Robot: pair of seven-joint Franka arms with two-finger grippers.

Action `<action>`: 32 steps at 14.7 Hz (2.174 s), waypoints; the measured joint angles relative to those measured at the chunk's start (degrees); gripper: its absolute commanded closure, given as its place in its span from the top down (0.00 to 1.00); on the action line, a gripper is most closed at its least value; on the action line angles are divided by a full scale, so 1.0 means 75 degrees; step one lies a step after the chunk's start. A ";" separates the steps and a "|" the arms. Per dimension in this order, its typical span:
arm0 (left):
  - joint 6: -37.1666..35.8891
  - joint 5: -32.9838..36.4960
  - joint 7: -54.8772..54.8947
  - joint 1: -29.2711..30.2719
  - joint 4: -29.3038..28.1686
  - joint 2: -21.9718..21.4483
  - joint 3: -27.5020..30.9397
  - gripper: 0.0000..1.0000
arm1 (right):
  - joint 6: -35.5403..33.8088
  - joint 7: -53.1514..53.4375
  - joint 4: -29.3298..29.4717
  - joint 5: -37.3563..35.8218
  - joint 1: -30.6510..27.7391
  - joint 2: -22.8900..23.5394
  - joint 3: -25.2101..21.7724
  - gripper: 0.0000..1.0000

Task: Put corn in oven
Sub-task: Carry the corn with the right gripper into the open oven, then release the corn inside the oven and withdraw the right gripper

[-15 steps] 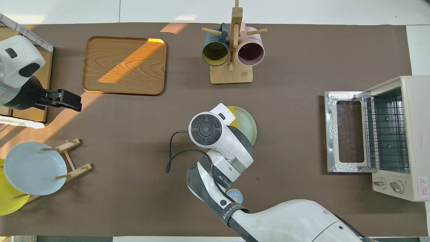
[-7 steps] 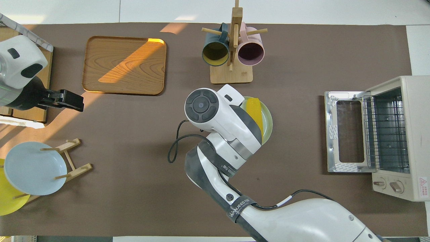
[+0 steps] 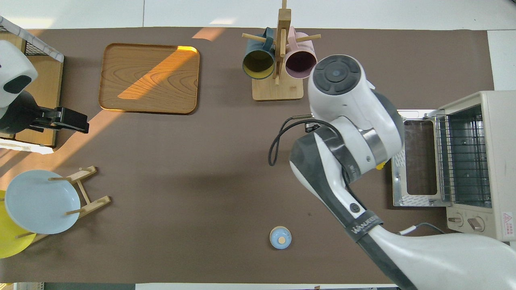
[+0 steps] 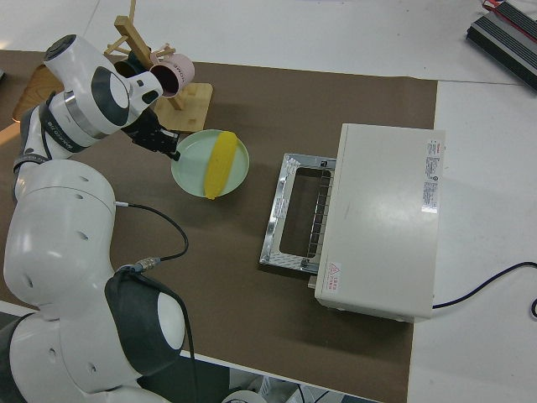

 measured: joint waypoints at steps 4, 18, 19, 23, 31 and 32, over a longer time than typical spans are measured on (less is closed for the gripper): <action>0.0000 0.0000 0.0149 0.0110 -0.0005 0.0000 -0.0111 1.00 | -0.0099 -0.1296 -0.1292 -0.0002 -0.1335 -0.0960 -0.0018 0.00; 0.0000 0.0000 0.0399 0.0160 -0.0006 -0.0011 -0.0166 1.00 | 0.1242 -0.3547 -0.2827 -0.0163 -0.3417 -0.1513 -0.0025 0.00; 0.0000 0.0000 0.0399 0.0160 -0.0006 -0.0011 -0.0166 1.00 | 0.1259 -0.3547 -0.2844 -0.0171 -0.3417 -0.1538 -0.0023 0.06; 0.0000 0.0000 0.0399 0.0161 -0.0006 -0.0011 -0.0165 1.00 | 0.1449 -0.3548 -0.2954 -0.0172 -0.3417 -0.1544 -0.0016 0.15; 0.0000 0.0000 0.0399 0.0161 -0.0006 -0.0011 -0.0165 1.00 | 0.1364 -0.3549 -0.2793 -0.0169 -0.3239 -0.1534 0.0073 0.17; 0.0000 0.0000 0.0399 0.0161 -0.0006 -0.0011 -0.0165 1.00 | 0.1240 -0.3513 -0.2633 -0.0137 -0.3090 -0.1519 0.0082 0.16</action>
